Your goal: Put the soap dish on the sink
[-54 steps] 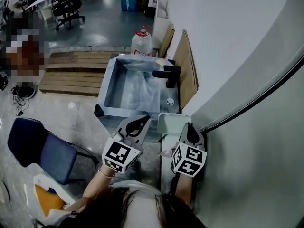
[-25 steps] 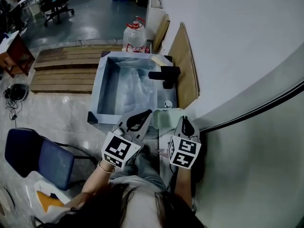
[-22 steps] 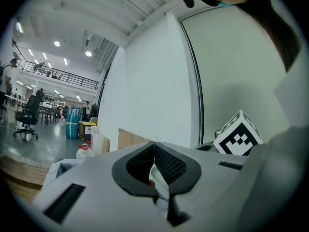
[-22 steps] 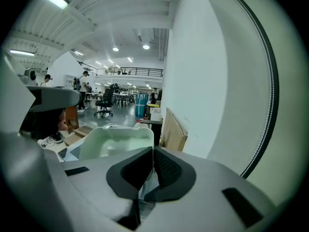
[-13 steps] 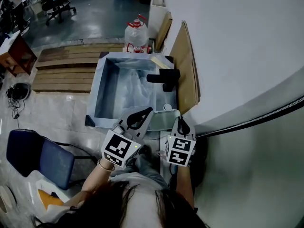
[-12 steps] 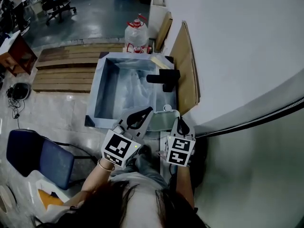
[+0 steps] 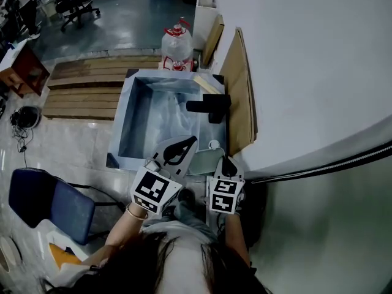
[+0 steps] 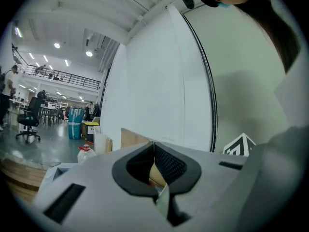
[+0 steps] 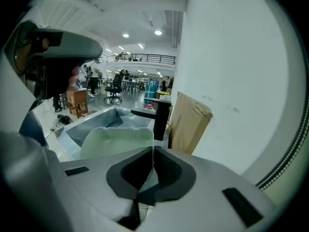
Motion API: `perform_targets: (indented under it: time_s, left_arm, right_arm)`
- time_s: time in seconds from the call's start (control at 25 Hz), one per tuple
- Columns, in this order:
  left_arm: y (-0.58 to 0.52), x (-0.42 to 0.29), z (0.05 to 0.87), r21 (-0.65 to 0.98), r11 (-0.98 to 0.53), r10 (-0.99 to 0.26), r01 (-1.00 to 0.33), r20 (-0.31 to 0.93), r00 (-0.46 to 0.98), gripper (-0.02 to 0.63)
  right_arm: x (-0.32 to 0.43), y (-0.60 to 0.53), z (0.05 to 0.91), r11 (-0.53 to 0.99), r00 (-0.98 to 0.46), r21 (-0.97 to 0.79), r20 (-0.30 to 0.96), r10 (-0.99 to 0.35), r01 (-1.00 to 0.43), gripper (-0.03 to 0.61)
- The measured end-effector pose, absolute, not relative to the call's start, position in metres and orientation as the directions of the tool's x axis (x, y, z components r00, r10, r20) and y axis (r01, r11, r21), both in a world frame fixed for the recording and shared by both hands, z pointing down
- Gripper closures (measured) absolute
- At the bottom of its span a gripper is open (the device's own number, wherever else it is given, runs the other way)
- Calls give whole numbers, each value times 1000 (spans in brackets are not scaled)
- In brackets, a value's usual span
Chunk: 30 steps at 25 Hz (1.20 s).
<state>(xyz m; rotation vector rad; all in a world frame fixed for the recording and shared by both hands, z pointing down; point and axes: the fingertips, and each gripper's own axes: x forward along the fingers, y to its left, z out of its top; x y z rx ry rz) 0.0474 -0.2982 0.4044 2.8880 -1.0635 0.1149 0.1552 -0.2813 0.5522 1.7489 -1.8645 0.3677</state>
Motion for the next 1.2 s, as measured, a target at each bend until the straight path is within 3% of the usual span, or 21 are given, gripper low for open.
perform_targets:
  time_s: [1.2]
  left_arm:
    - [-330,63,424,28,-727,-675,-686,154,721,604]
  right_arm:
    - [160,-304,642,220,-58,141,703,-709,-965,549]
